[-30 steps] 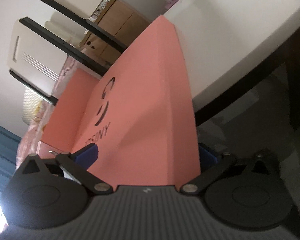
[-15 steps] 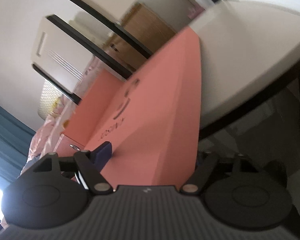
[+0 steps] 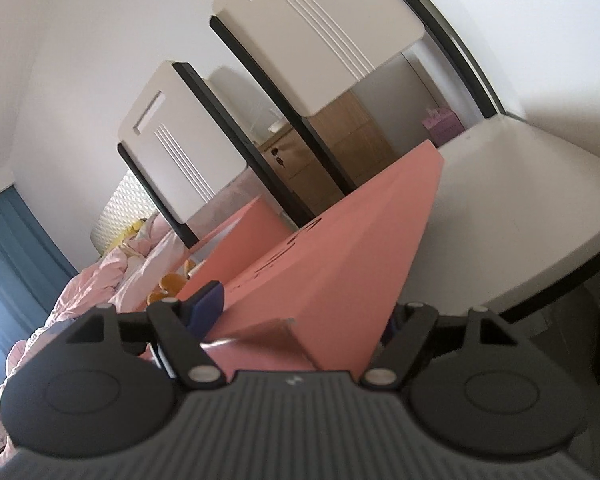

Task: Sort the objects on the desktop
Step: 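Grasp the lid edges with both grippers and lift it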

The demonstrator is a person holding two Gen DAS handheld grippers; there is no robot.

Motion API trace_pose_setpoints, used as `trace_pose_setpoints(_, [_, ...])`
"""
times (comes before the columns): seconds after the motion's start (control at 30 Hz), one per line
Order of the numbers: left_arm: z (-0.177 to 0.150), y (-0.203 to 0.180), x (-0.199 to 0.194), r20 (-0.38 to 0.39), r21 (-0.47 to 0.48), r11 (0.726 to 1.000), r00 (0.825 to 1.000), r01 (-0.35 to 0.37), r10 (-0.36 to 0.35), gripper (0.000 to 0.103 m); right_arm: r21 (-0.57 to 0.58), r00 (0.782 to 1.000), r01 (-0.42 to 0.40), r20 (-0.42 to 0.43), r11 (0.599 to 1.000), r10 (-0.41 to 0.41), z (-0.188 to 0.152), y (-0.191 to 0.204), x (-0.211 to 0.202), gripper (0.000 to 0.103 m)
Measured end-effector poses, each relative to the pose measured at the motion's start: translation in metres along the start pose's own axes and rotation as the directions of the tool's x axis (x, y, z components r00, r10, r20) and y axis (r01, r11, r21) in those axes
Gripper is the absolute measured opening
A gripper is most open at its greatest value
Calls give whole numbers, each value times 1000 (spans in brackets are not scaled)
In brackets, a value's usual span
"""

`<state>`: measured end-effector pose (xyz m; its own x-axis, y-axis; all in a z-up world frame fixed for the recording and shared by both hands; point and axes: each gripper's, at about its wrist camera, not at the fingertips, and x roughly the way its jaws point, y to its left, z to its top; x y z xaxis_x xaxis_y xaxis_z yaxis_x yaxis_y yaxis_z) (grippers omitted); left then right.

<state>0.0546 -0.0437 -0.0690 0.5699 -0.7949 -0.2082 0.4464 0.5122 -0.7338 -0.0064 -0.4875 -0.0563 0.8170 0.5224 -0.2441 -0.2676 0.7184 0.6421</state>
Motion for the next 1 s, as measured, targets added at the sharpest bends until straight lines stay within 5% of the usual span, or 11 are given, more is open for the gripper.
trace_pose_setpoints(0.6, [66, -43, -45, 145, 125, 992, 989, -6, -13, 88, -58, 987, -119, 99, 991, 125, 40, 62, 12, 77])
trace_pose_setpoints(1.0, [117, -34, -98, 318, 121, 985, 945, -125, 81, 89, -56, 951, -305, 32, 951, 307, 66, 109, 100, 74])
